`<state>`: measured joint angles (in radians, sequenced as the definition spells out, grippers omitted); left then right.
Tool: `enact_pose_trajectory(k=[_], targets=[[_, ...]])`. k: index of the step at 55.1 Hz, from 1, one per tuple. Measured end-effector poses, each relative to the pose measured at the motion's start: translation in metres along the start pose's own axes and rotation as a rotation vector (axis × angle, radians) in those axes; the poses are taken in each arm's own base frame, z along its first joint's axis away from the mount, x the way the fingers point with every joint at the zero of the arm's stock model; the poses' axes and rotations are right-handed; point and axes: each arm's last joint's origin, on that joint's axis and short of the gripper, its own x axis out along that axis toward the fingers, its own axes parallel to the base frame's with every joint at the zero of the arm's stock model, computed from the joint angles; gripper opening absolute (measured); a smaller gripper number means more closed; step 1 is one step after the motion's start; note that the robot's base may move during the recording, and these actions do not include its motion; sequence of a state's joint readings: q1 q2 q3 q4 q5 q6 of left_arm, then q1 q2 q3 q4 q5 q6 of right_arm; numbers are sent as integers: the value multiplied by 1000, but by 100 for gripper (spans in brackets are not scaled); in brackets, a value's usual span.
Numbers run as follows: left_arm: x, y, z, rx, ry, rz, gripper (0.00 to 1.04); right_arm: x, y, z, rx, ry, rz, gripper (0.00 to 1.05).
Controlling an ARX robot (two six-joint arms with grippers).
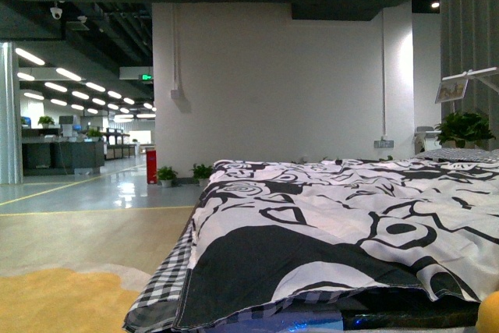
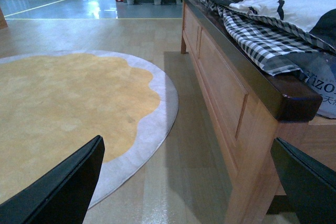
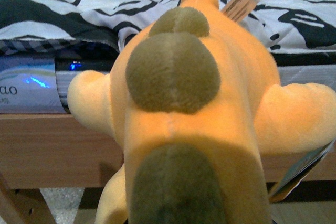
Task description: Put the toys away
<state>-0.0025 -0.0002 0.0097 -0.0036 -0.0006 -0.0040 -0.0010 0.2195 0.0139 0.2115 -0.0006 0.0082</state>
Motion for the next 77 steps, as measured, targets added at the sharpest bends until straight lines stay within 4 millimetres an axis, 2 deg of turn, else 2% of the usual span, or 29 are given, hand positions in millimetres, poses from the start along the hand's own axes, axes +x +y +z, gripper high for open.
enact_pose_trajectory(k=[10,19,77], targets=[[0,0,0,0,0,0,98,-3,0,0,-1,-2,0,7],[0,0,0,0,0,0,98,-13,0,-3,-2,9,0,7],[0,0,0,0,0,2,98,-14,0,-3,-2,5,1,7]])
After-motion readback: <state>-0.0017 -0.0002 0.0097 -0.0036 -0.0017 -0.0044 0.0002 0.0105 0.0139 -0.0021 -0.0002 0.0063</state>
